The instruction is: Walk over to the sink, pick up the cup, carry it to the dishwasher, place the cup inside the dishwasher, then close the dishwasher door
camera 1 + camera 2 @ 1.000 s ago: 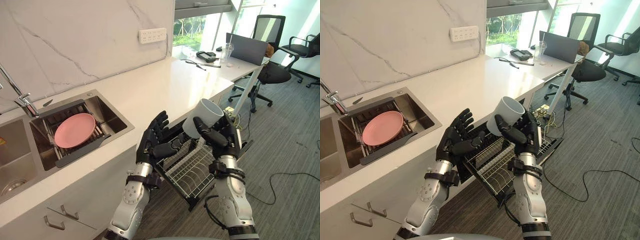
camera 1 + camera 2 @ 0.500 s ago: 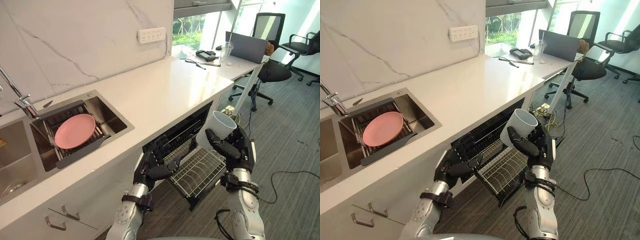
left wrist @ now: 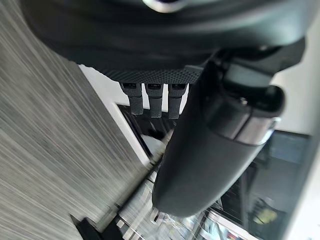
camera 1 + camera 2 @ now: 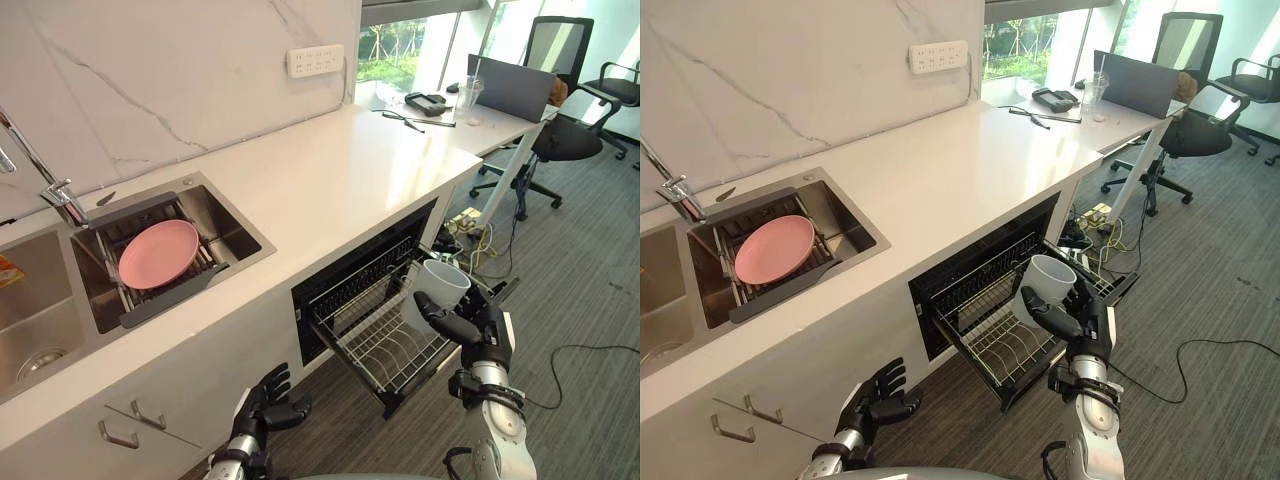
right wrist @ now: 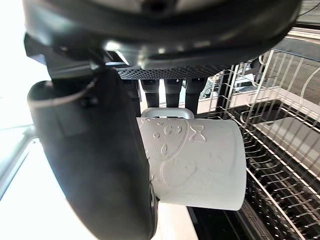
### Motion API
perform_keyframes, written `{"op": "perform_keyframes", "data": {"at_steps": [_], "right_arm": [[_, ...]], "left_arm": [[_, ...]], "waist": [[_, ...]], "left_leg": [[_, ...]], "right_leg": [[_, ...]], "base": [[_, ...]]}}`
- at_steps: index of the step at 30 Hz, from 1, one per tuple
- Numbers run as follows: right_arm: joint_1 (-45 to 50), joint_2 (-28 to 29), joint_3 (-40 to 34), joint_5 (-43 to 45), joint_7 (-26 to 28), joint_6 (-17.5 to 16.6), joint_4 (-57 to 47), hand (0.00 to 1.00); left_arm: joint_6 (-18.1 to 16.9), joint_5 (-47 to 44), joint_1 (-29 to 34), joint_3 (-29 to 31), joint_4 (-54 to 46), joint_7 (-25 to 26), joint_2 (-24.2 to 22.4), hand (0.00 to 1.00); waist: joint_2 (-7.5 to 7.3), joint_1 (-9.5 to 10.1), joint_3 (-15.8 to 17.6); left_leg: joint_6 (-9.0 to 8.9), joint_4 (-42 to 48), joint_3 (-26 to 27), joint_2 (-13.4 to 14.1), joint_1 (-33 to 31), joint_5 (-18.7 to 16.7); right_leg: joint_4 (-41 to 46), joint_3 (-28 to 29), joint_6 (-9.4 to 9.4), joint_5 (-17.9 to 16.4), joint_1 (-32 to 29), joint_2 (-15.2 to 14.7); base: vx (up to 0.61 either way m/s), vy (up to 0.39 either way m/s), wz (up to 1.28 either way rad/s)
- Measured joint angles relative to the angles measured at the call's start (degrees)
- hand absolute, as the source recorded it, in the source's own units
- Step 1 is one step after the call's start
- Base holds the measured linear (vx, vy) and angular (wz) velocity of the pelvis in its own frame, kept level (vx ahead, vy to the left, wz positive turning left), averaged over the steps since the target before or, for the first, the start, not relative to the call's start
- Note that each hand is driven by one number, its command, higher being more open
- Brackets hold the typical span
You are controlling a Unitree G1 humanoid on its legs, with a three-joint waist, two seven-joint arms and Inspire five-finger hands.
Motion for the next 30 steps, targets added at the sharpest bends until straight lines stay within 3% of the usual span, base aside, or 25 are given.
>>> {"op": "perform_keyframes", "data": {"at_steps": [11,16,20,22,24,30], "right_arm": [[-3.5,-5.1,0.7,-6.3,0.1,0.1,5.0,0.30],[-9.8,-9.2,3.0,-8.4,0.6,0.5,8.9,0.30],[-16.6,-12.8,4.7,-8.6,0.6,0.5,11.4,0.30],[-21.1,-15.4,5.8,-9.1,0.4,0.6,13.0,0.30],[-23.2,-16.6,6.8,-10.2,-0.1,0.8,14.8,0.30],[-28.9,-17.7,10.5,-13.1,-0.7,1.8,19.8,0.30]], "left_arm": [[-0.1,3.9,-2.3,4.7,12.0,2.1,0.1,0.90],[-1.0,4.1,-5.8,6.6,15.7,3.0,0.5,0.90],[-1.4,5.2,-8.6,7.2,16.5,3.6,0.5,0.90],[-1.5,5.6,-10.4,7.2,17.0,4.0,-0.1,0.90],[-2.0,5.6,-11.4,7.2,17.9,4.4,-0.5,0.90],[-3.6,5.5,-12.7,7.0,18.1,5.0,-0.7,0.90]], "waist": [[0.24,1.27,1.9],[0.82,1.37,6.0],[2.63,1.80,11.2],[4.46,2.35,14.1],[5.49,2.87,15.2],[6.36,3.03,17.8]], "left_leg": [[-0.15,0.0,-1.2,-0.6,-2.2,-0.1],[0.16,2.2,-2.5,-0.9,-5.0,0.0],[-0.05,6.6,-3.4,-0.8,-9.7,-0.7],[-0.11,8.7,-3.6,-0.7,-12.9,-0.7],[-0.09,9.6,-3.7,-0.6,-14.5,-0.7],[-0.25,10.0,-3.6,-0.5,-16.9,-0.3]], "right_leg": [[0.0,-1.2,0.21,-0.4,-1.6,-0.3],[0.6,-2.5,0.15,-0.3,-3.0,-0.6],[3.0,-3.4,0.26,-0.4,-6.1,-0.6],[5.0,-3.4,0.32,-0.4,-9.3,-0.5],[6.2,-3.5,0.35,-0.5,-10.9,-0.5],[9.6,-3.5,0.37,-1.6,-15.2,-0.5]], "base": [[0.00,-0.012,0.05],[0.00,-0.017,0.13],[-0.05,-0.011,0.12],[-0.10,-0.003,0.02],[-0.12,0.003,0.02],[-0.09,-0.001,0.00]]}}
